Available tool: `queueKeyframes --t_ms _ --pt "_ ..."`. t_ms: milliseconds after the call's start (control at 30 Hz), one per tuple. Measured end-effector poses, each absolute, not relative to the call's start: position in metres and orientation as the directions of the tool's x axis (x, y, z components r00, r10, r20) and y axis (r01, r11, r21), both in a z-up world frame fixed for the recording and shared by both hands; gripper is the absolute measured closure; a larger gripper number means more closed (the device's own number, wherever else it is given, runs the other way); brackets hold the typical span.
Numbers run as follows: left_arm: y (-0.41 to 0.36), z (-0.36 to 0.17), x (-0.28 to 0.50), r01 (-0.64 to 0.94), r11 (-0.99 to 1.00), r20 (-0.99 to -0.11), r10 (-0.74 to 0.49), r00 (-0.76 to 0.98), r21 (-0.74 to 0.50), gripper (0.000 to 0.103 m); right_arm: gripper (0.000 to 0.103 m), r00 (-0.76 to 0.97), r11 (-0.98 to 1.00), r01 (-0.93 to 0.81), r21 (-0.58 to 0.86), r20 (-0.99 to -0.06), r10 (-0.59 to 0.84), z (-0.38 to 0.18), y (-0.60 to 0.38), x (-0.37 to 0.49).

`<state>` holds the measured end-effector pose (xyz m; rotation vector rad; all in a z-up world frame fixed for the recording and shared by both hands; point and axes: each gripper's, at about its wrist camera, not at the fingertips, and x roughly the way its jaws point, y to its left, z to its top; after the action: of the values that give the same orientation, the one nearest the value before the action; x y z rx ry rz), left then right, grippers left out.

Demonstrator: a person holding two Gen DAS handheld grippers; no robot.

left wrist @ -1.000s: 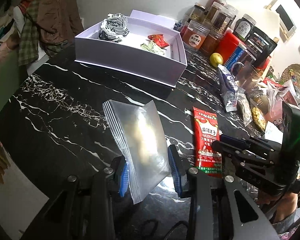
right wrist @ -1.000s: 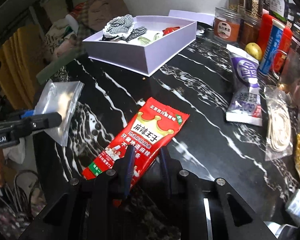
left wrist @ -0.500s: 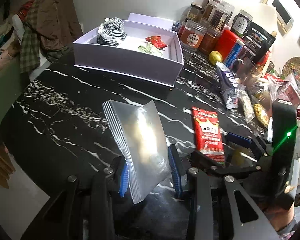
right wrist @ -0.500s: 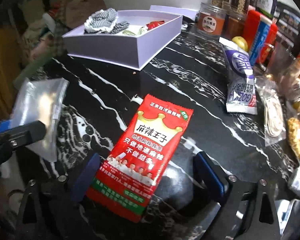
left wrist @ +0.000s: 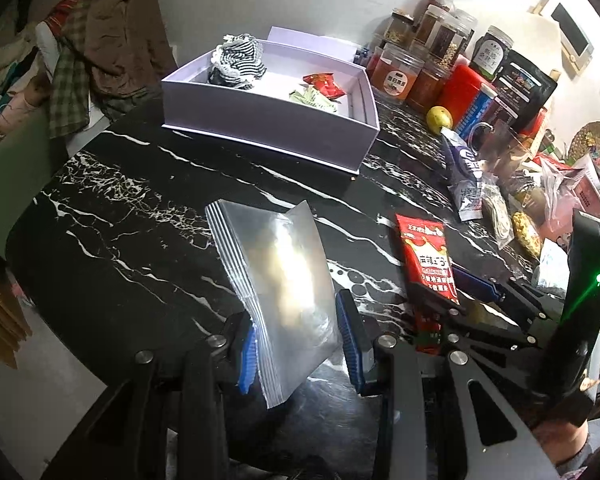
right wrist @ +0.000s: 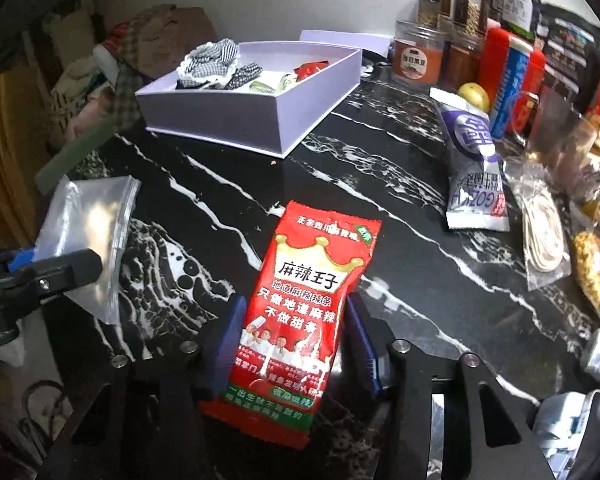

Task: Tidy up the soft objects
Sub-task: 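Carry the zip bag and red snack bag with both grippers into the white box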

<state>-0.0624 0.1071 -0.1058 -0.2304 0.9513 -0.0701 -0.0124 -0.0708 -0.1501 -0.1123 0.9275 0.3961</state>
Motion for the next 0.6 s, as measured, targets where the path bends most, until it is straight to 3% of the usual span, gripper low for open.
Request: queueKeyframes --t_ms 133,600 --pt "0.103 -0.103 -0.064 -0.028 0.974 -0.794 -0.167 0.584 -0.226 0.068 0.055 0.519 0.919 -0.362 0.156 -0.785 0.338 -0.148 -0.083 -0.014" --pt "0.095 -0.079 -0.064 0.007 0.972 -0.742 -0.185 0.644 -0.236 0.068 0.056 0.581 0.896 -0.369 0.247 -0.691 0.43 -0.107 -0.103 -0.025"
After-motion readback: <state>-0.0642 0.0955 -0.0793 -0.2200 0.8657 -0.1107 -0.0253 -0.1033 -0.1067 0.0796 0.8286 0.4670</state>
